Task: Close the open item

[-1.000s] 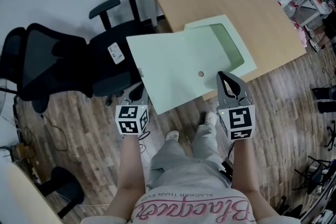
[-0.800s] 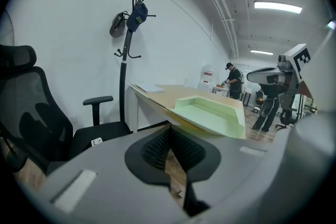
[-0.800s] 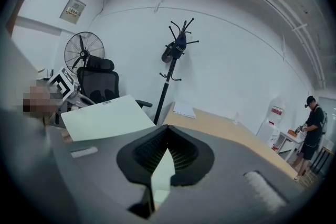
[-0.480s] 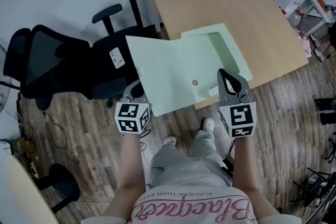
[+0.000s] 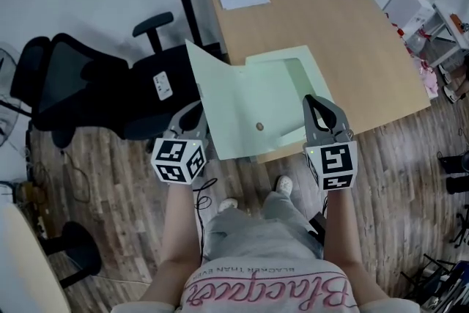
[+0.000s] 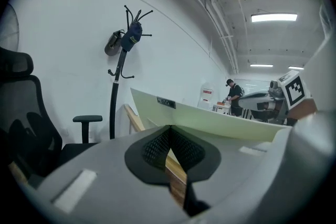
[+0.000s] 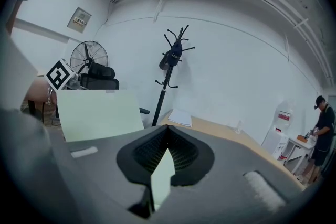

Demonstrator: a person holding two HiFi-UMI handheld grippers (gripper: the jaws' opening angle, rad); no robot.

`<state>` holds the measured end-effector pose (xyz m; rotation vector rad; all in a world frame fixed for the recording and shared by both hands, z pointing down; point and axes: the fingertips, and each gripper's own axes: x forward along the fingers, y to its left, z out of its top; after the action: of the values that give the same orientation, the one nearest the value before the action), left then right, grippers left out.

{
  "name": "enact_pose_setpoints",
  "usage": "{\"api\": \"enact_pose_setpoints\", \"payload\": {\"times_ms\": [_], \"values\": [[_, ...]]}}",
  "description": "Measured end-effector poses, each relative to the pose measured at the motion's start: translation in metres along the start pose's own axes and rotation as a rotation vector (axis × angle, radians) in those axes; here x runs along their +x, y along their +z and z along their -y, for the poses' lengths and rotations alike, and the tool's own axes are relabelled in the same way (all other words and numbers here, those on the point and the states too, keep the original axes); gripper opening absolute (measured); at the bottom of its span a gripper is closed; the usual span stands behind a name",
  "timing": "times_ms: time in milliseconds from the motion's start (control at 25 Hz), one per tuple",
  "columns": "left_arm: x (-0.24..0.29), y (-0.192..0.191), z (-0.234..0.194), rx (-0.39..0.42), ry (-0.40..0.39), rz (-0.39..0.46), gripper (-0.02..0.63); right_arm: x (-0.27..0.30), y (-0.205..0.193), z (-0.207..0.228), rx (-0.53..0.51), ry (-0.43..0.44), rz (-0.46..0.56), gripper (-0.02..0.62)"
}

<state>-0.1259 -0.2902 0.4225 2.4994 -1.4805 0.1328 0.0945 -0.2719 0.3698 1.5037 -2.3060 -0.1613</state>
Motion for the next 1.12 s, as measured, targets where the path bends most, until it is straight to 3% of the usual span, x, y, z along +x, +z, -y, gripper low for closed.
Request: {"api": "enact_pose_setpoints", "payload": {"times_ms": [360,1120], "values": [[0.032,0.027,0.034,0.074,-0.020,0.008,0.020,0.007,0.002,0.037,0.019,0.009,0.045,0.003],[0.105,0.017,0.094,0.113,-0.043,-0.057,0.020,0.019,-0.020,0.115,0.051,0.012,0.063,0.003]]}}
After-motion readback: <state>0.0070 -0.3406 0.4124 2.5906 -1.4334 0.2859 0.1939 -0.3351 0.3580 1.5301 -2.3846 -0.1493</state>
